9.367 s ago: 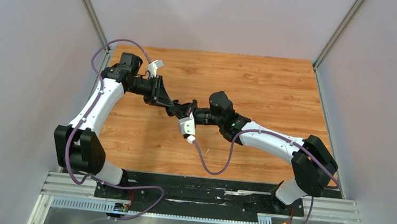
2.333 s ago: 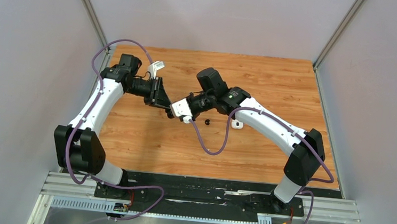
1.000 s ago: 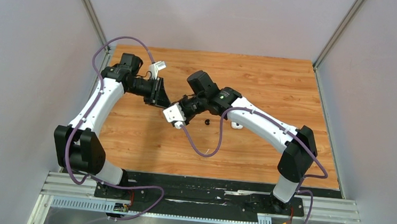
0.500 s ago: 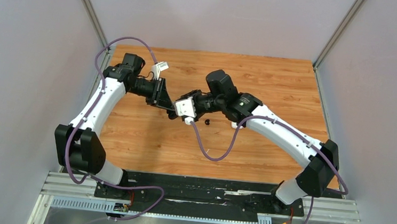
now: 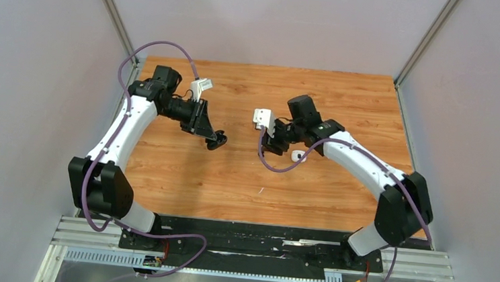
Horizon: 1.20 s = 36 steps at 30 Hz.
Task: Insert the wireless bluetooth earbuds into the charging case
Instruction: Place the earbud in the charging case, then pick up the earbud from the center of the board.
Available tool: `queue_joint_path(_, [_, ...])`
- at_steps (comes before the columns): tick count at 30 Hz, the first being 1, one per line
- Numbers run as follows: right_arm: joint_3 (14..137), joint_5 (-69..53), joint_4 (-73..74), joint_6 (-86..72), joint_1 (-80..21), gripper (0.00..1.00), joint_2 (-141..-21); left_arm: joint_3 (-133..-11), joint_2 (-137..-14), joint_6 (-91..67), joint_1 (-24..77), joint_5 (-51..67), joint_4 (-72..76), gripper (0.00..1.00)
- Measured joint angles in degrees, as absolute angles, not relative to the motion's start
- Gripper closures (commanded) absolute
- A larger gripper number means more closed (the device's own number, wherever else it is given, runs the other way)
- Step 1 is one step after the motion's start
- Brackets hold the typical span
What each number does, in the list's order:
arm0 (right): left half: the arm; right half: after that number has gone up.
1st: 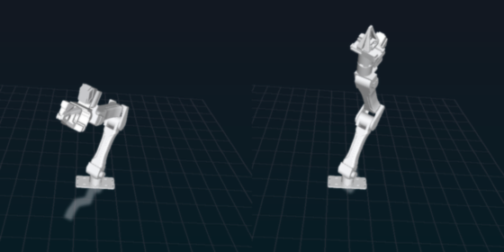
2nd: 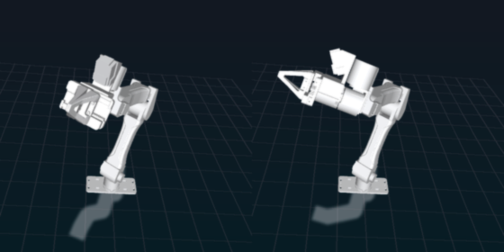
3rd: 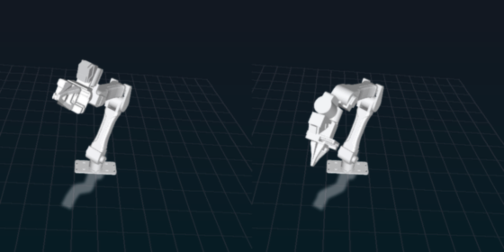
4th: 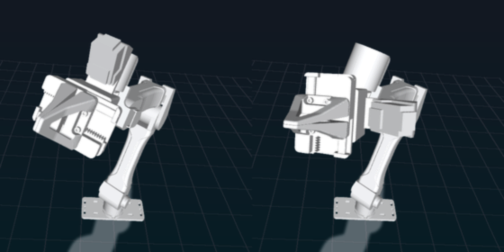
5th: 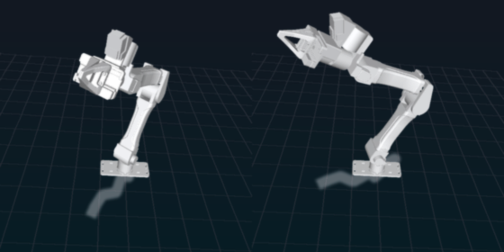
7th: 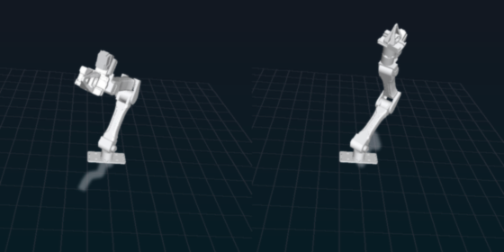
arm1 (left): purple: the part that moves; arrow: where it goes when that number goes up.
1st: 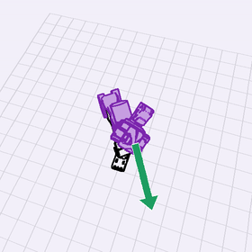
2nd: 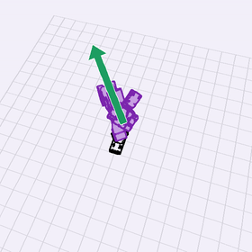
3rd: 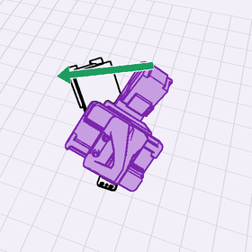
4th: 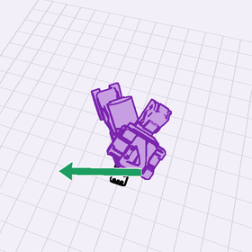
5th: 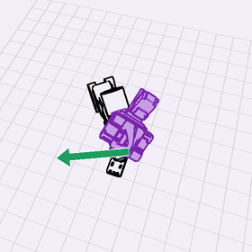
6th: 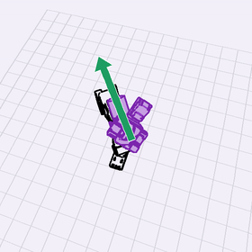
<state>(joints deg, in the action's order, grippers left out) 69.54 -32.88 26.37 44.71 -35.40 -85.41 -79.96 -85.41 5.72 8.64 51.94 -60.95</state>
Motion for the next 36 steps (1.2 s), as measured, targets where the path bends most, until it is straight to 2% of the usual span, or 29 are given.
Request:
queue_joint_path(9, [75.1, -32.1, 33.4, 43.9, -33.3, 0.67, -104.9, -80.3, -84.9, 10.2, 7.3, 49.5, -65.5, 1.00])
queue_joint_path(13, [79.2, -32.2, 34.3, 44.3, -32.8, 0.81, -108.1, -80.3, -84.6, 10.7, 5.8, 48.8, -66.2, 1.00])
queue_joint_path(18, [83.5, -33.3, 35.4, 46.9, -32.8, 0.74, -109.6, -80.3, -84.2, 10.9, 4.7, 47.8, -66.6, 1.00])
queue_joint_path(28, [87.5, -30.5, 39.4, 50.1, -32.8, 0.69, -117.7, -80.3, -83.1, 10.8, 4.0, 47.5, -66.7, 1.00])
queue_joint_path(30, [87.9, -30.2, 40.6, 50.1, -32.8, 0.69, -118.6, -80.3, -82.8, 10.8, 4.0, 47.5, -66.7, 1.00])
queue_joint_path(36, [88.2, -29.5, 42.7, 49.9, -32.8, 0.80, -119.0, -79.4, -82.2, 10.8, 3.8, 47.5, -66.6, 1.00])
